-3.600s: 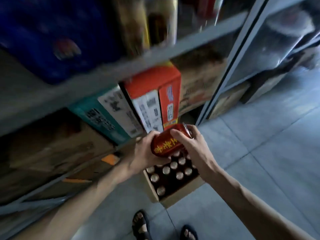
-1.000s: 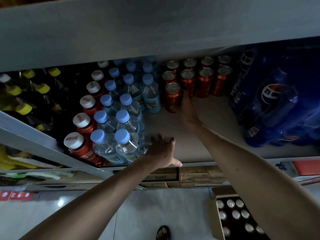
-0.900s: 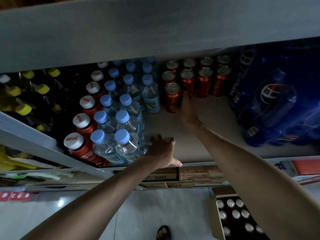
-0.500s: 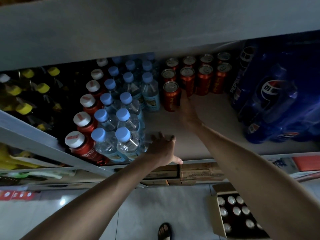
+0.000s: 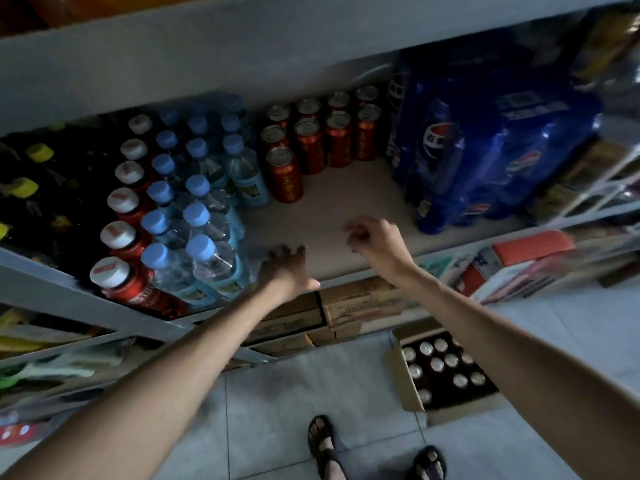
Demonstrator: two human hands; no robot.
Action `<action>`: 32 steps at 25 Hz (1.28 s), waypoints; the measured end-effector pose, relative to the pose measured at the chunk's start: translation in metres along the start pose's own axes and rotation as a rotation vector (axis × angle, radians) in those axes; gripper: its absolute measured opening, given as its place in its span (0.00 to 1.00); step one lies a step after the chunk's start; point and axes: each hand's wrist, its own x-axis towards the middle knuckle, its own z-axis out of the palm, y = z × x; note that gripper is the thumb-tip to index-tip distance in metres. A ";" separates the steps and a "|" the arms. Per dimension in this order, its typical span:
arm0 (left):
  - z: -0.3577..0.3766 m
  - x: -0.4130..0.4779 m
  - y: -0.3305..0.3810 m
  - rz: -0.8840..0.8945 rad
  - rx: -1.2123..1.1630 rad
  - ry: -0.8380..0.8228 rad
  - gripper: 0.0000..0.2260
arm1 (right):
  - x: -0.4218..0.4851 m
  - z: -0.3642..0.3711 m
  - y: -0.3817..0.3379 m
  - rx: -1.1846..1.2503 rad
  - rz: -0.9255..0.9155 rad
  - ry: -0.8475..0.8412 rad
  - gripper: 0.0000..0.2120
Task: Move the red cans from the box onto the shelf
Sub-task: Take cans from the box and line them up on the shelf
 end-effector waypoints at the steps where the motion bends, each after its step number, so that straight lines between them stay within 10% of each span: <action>1: 0.002 -0.006 0.010 0.037 -0.031 0.085 0.34 | -0.020 -0.012 0.010 0.006 0.008 0.006 0.10; 4: 0.024 -0.037 0.068 0.357 -0.092 0.359 0.23 | -0.088 -0.049 0.056 0.028 0.098 0.020 0.09; 7: 0.074 -0.059 0.138 0.528 -0.152 0.271 0.15 | -0.148 -0.078 0.140 -0.016 0.291 0.067 0.11; 14: 0.272 -0.003 0.215 0.127 -0.480 -0.528 0.07 | -0.244 -0.047 0.353 0.034 0.652 -0.022 0.13; 21: 0.537 0.159 0.238 -0.211 -0.646 -0.585 0.11 | -0.243 0.080 0.617 -0.211 0.703 -0.160 0.11; 26: 0.671 0.256 0.216 -0.205 -0.361 -0.404 0.34 | -0.194 0.165 0.738 -0.359 0.640 -0.258 0.22; 32: 0.734 0.291 0.209 -0.279 -0.571 -0.260 0.18 | -0.163 0.262 0.793 -0.533 0.569 -0.559 0.24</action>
